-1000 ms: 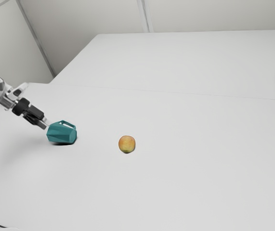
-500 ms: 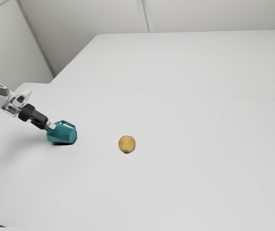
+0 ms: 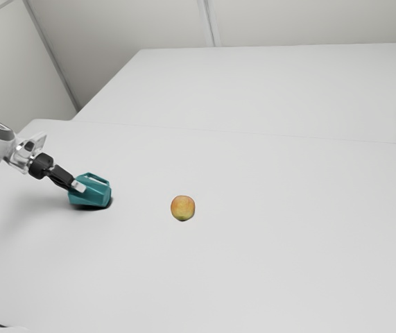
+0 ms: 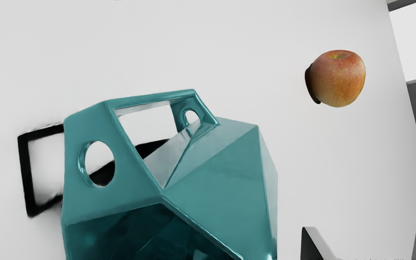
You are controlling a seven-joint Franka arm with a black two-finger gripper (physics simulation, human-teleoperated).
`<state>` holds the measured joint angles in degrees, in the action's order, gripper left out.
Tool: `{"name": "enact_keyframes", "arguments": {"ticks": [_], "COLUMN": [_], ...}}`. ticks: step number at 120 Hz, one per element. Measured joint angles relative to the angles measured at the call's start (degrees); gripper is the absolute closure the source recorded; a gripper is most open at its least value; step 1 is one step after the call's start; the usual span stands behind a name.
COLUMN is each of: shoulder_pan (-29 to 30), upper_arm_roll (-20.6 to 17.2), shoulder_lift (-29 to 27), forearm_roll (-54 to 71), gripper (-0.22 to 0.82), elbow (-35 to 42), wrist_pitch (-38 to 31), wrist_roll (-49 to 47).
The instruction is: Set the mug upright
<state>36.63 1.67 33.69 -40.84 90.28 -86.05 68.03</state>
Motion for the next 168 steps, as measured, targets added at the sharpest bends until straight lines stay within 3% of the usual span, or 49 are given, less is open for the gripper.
{"name": "enact_keyframes", "arguments": {"ticks": [30,56,87,130,149,168], "shoulder_pan": [-0.13,-0.95,-4.12,-4.59,-5.78,-8.84], "upper_arm_roll": [-0.09,0.00,-0.72,-14.12,-21.00,-24.60], "shoulder_lift": [-0.52,-1.70,-8.85,-28.54,-34.31,-36.98], "forearm_roll": [-0.10,0.07,3.06,19.92,26.93,30.50], "gripper": [0.74,0.77,0.78,0.78,0.78,0.79], "elbow": [-0.02,0.04,5.32,24.75,30.39,34.77], "wrist_pitch": [0.96,0.92,-3.99,-23.24,-29.76,-33.92], "wrist_roll": [1.02,1.65,1.31,-7.48,-15.40,-23.25]}}
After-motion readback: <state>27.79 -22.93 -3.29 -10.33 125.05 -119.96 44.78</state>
